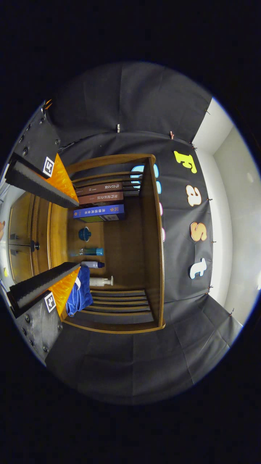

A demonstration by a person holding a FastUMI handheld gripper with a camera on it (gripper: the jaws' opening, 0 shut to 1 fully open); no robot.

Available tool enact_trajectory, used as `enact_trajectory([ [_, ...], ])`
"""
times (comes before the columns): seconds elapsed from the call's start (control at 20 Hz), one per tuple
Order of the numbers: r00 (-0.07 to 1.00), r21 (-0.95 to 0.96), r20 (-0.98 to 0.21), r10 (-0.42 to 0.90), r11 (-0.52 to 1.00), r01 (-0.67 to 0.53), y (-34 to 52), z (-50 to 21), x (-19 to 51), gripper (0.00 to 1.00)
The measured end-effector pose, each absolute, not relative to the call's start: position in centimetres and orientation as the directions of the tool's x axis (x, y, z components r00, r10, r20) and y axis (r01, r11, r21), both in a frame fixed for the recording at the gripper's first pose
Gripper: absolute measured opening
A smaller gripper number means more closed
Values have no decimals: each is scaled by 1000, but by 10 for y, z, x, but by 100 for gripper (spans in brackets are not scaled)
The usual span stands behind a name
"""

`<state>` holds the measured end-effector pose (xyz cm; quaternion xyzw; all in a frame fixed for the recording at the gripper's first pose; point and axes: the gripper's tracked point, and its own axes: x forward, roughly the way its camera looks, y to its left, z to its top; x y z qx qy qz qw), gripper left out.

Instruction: Pull open the drawer, take out the items inside it, and place them on the countertop above the cabinet.

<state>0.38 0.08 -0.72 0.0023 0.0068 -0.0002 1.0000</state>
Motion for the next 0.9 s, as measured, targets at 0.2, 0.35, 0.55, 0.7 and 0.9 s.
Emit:
enact_trajectory([
  [0.2,999,11,-48,0,1000,1,-3,-25,14,99],
  [0.35,996,25,-89,-1,1000,4,-7,-44,23,99],
  [0.55,988,61,-155,6,998,4,-11,-80,40,99],
  [0.7,972,73,-235,-4,997,22,-20,-121,54,99],
  [0.9,941,75,-338,-23,996,52,-33,-175,76,99],
])
